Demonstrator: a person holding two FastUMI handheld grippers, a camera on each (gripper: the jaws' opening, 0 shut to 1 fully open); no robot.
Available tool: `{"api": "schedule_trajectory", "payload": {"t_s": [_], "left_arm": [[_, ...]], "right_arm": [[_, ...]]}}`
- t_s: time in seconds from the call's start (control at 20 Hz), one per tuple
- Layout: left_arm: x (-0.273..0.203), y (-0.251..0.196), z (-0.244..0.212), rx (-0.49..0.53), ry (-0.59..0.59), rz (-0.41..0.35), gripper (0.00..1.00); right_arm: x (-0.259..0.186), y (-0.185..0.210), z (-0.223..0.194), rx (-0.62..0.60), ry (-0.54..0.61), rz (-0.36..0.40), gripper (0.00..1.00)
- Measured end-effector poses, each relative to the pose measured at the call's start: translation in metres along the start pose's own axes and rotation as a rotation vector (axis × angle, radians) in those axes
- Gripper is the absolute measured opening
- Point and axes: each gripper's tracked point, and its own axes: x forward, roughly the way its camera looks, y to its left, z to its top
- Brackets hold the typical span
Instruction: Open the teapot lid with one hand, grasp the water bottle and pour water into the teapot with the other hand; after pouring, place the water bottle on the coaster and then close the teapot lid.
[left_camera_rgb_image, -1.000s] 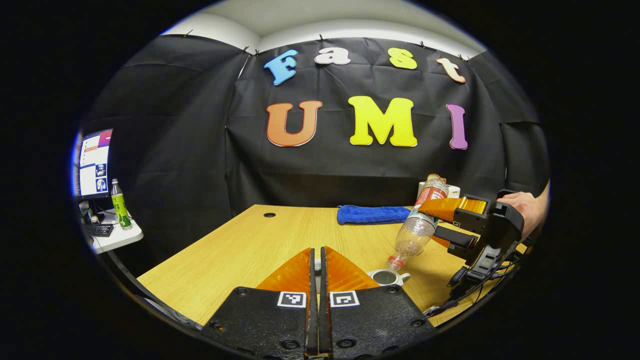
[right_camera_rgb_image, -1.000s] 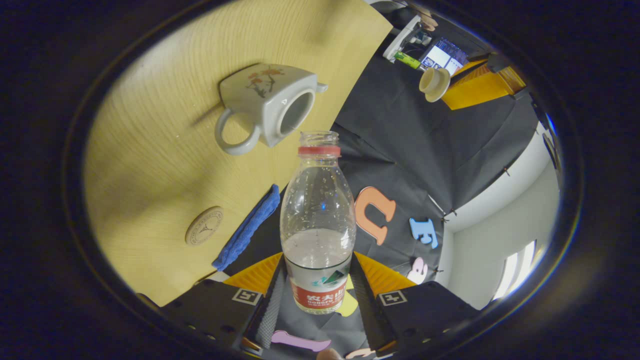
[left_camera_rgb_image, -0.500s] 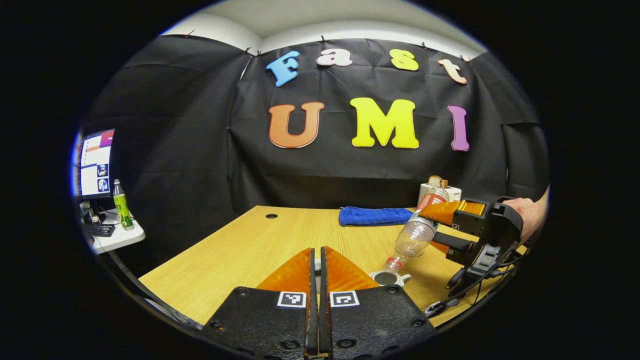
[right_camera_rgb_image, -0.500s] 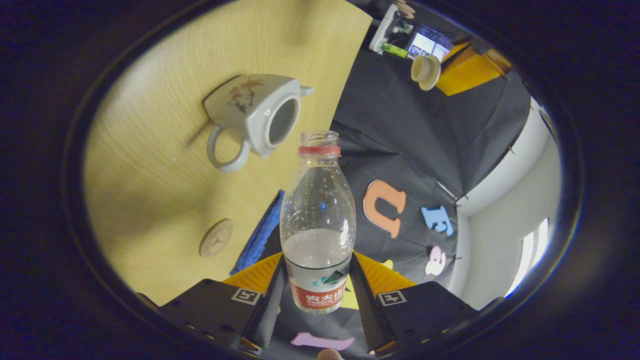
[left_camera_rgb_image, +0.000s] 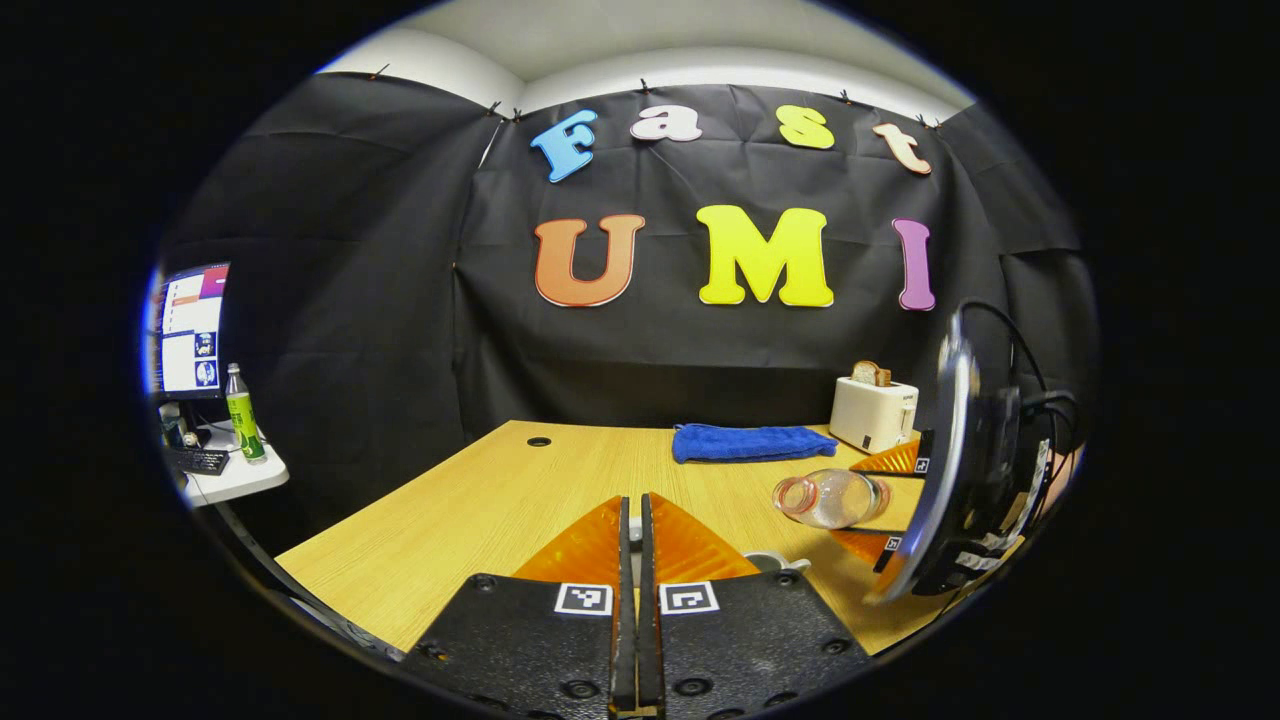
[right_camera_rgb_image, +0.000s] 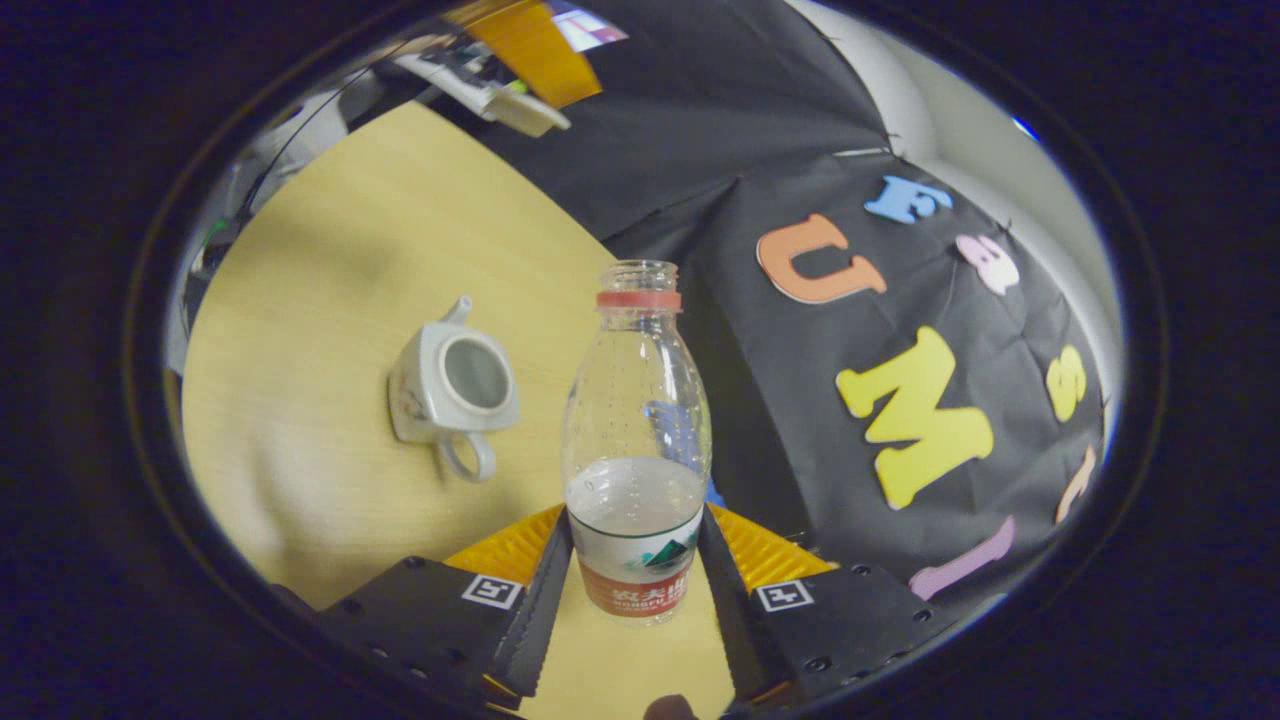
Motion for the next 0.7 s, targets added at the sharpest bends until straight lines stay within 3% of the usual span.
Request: {"api": "schedule_trajectory", "payload": {"t_s": [0.25, 0.35, 0.5, 0.7], "left_arm": [[0.0, -0.012, 0.001, 0.009, 0.0, -0.024, 0.04], [0.0, -0.015, 0.0, 0.006, 0.0, -0.029, 0.04], [0.002, -0.016, -0.001, 0.012, 0.004, -0.031, 0.03], [0.001, -0.014, -0.001, 0.013, 0.002, -0.029, 0.03]], "right_arm": [[-0.016, -0.012, 0.014, 0.462, -0.058, 0.075, 0.7], [-0.024, -0.035, 0.022, 0.623, -0.084, 0.08, 0.7], [-0.006, -0.076, 0.024, 0.757, -0.129, 0.029, 0.7], [0.041, -0.099, 0.008, 0.871, -0.123, -0.016, 0.69]]}}
